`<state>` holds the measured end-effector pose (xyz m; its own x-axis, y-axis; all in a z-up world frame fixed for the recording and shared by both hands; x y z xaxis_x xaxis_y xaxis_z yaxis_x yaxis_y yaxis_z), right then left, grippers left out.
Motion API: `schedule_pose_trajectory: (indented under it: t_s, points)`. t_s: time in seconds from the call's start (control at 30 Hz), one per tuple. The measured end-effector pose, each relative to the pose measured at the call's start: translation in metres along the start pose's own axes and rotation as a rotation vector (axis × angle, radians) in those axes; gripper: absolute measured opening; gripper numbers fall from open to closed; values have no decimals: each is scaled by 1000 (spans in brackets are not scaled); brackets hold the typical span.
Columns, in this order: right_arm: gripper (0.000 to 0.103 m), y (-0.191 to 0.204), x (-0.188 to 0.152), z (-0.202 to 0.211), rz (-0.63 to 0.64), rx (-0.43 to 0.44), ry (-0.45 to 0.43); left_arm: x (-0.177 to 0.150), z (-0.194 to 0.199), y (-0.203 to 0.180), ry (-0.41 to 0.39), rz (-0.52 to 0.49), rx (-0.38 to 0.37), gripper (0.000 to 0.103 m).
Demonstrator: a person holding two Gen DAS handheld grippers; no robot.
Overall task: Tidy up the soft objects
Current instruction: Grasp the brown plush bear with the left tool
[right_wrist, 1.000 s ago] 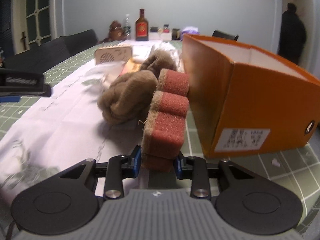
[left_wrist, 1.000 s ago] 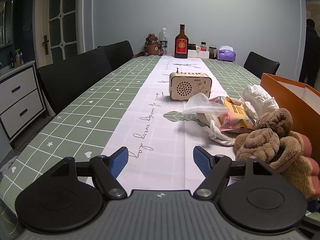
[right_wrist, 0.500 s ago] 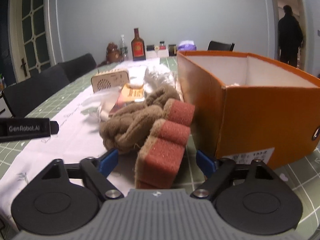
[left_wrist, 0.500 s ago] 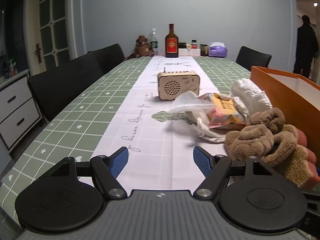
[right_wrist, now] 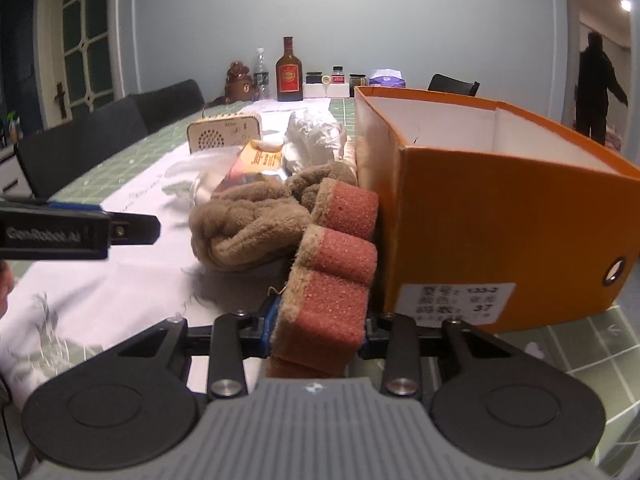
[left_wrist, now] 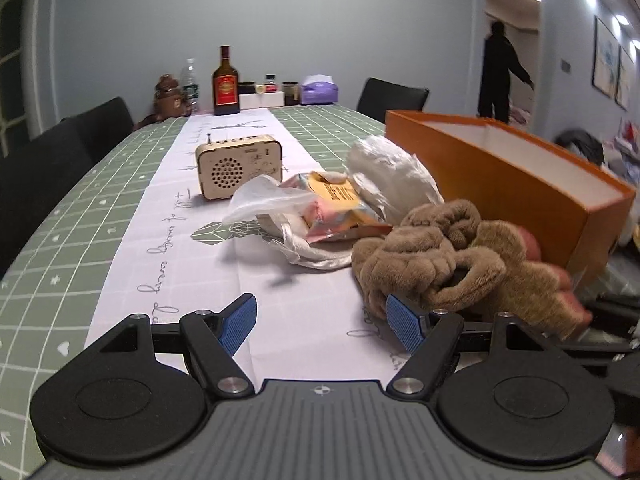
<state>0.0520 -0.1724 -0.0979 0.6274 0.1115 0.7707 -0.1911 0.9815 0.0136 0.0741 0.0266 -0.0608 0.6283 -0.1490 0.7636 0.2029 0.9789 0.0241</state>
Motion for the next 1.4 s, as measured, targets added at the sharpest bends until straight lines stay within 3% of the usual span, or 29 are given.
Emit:
schedule_pose_trajectory:
  t_s: [0.1, 0.23, 0.4, 0.63, 0.7, 0.83, 0.97, 1.1, 1.2, 1.33, 1.4]
  points:
    - [35, -3, 0, 2, -1, 5, 21, -4, -9, -6, 30, -65, 28, 87]
    - [35, -7, 1, 5, 44, 23, 57, -11, -9, -13, 36, -202, -49, 87]
    - [33, -23, 5, 8, -4, 77, 117, -9, -20, -35, 81, -340, -131, 87]
    - [33, -23, 2, 12, 44, 65, 130, 0, -43, -59, 72, -463, -135, 87]
    - [37, -24, 1, 10, 39, 69, 136, 1, -49, -63, 75, -498, -157, 87]
    - [42, -26, 0, 13, 39, 78, 124, 1, -52, -66, 83, -531, -151, 87]
    - [60, -30, 3, 17, 33, 89, 103, 3, -36, -58, 82, -587, -175, 87]
    - [61, -34, 9, 15, -8, 130, 99, 20, -18, -48, 43, -587, -185, 88]
    - [67, -32, 11, 13, -15, 149, 87, 37, -21, -45, 4, -570, -186, 93]
    - [67, -38, 7, 5, -117, 195, 27, 49, -50, -54, 69, -567, -242, 93]
    - [65, -38, 5, 0, -129, 193, 53, 50, -66, -60, 103, -562, -257, 93]
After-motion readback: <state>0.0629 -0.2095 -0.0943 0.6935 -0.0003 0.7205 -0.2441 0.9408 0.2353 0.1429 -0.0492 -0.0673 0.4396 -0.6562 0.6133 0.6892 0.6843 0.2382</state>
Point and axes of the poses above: each gripper's, at about its wrist camera, not at the fingertips, and z roughly against the way its jaws point, y to its left, x to its top, the point moved 1 cm from there along -z, roughly the way its jaws point, and after that the axes turned 7 degrees about y, right-handed, at the moved point
